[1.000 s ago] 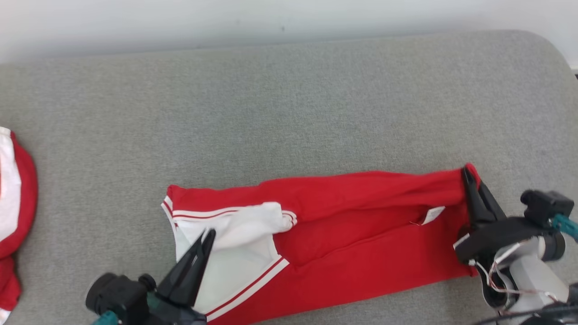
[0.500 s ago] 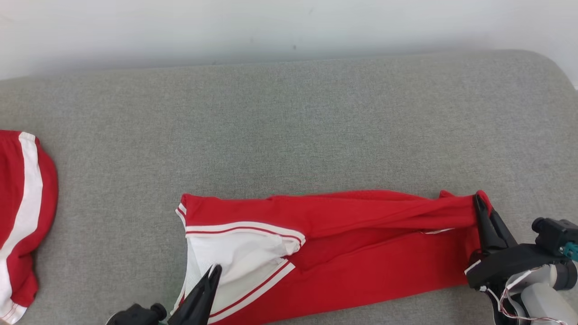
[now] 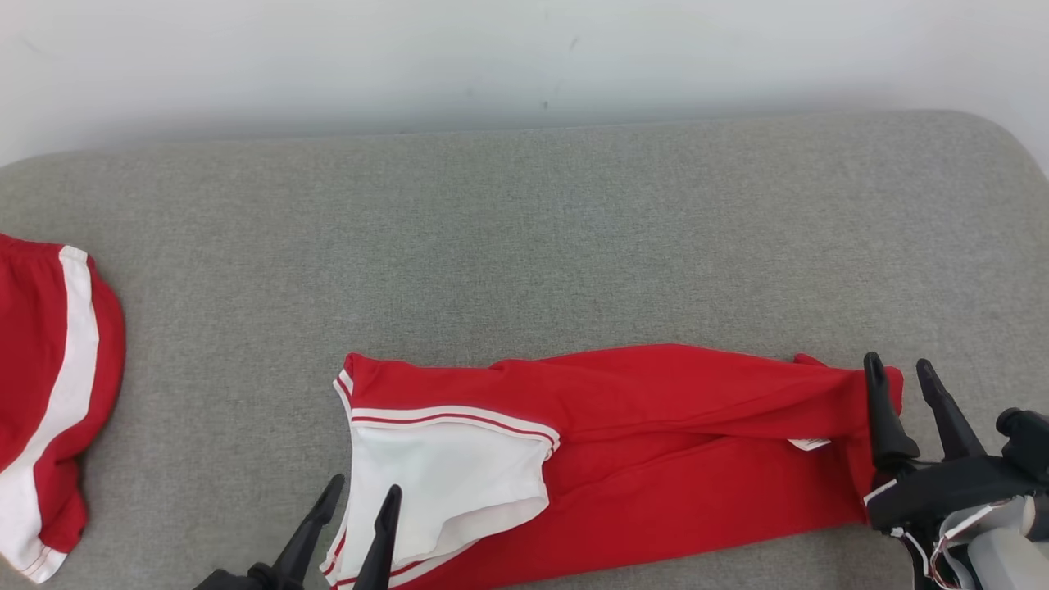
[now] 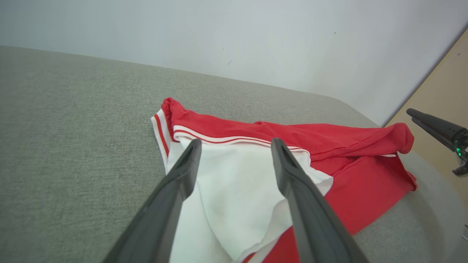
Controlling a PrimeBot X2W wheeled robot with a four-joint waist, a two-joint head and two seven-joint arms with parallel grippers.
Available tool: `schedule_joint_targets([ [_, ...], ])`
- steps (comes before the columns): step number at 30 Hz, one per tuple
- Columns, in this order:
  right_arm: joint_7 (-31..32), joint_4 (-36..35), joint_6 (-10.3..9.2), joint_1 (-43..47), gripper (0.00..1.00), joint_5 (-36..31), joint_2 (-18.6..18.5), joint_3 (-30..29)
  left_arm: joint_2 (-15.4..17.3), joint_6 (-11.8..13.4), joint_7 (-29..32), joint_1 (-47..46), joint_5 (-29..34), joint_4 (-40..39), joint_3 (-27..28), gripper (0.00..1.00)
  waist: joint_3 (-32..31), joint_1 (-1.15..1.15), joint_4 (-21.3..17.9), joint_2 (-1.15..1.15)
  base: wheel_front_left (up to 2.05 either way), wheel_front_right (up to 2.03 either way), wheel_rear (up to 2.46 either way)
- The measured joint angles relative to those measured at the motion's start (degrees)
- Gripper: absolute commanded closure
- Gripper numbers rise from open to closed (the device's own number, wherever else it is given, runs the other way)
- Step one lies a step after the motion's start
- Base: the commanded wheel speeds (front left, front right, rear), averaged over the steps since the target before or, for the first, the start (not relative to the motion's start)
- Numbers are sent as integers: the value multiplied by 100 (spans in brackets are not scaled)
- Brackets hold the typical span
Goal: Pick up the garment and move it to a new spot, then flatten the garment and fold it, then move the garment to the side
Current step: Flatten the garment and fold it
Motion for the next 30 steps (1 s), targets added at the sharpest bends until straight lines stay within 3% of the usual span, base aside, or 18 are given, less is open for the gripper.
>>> schedule_joint_targets([
  [10,0,294,0,25,0,-156,57,-152,-315,-38,0,211,422,-294,681,0,-111,0,121,0,0,0,0],
  [30,1139,2040,0,-521,0,-42,312,-54,-519,-80,0,322,571,-379,849,0,-194,1,309,1,0,0,0],
])
